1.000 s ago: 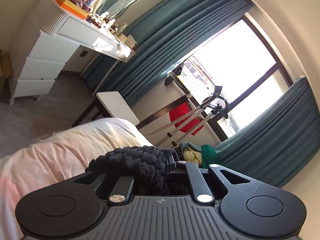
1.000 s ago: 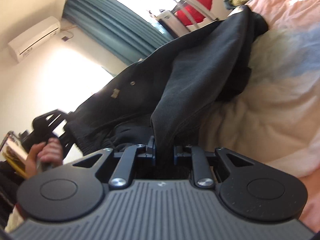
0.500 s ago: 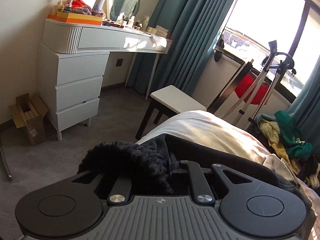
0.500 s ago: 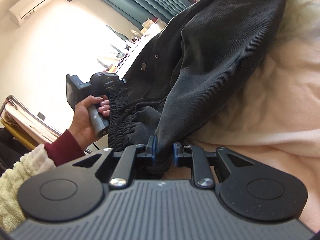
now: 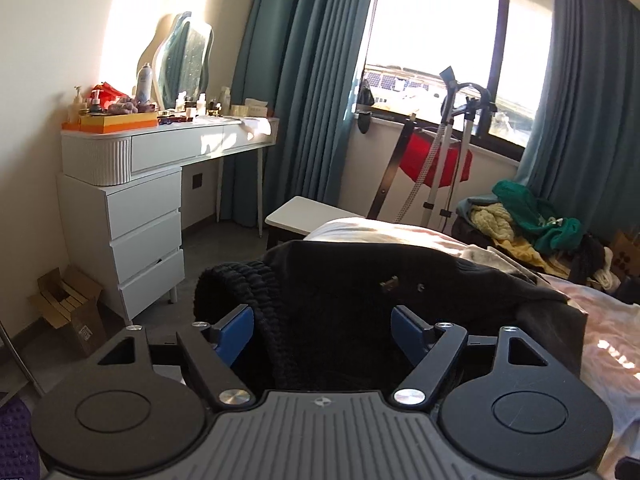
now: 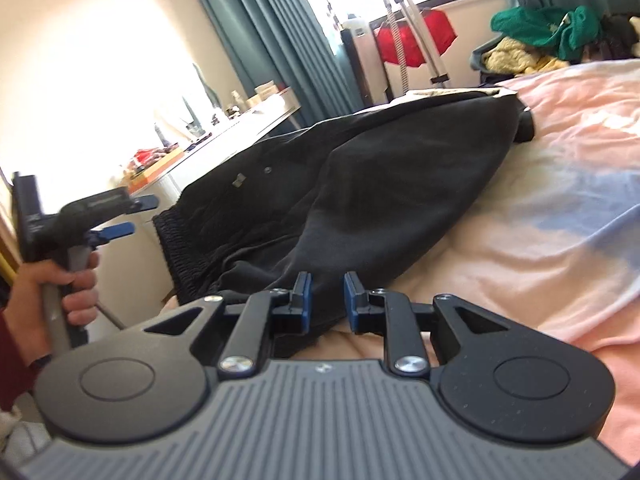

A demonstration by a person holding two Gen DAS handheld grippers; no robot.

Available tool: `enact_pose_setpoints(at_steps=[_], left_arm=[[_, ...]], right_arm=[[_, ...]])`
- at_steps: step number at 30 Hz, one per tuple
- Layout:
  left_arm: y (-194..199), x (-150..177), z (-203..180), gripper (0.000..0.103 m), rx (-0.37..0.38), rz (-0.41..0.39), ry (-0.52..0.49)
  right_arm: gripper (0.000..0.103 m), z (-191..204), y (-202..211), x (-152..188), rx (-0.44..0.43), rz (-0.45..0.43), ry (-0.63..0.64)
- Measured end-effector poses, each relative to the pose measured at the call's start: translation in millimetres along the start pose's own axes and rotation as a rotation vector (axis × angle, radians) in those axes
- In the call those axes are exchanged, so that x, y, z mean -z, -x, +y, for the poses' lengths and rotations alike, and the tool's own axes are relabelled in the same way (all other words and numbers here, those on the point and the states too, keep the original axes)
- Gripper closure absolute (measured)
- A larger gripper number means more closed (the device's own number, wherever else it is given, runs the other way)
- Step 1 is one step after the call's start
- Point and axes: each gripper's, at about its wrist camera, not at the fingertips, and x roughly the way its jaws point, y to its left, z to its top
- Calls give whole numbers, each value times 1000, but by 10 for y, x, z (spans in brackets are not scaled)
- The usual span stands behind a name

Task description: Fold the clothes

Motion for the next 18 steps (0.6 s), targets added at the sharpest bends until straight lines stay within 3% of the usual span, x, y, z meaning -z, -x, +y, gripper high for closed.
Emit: enact_pose_setpoints(at_steps=[4, 8, 15, 18], left_arm=[[374, 307, -533, 22, 116, 6, -45], [351, 631, -1072, 22, 192, 51, -120], [-109, 850, -1967, 22, 272, 68, -315], [-558, 825, -2447, 22, 288, 54, -361]], right_arm=[[81, -95, 16, 43, 93, -7, 31], [81, -228, -11, -9, 158, -13, -37], [81, -581, 236, -233, 280, -108, -178], [81, -756, 306, -295, 316, -129, -228]])
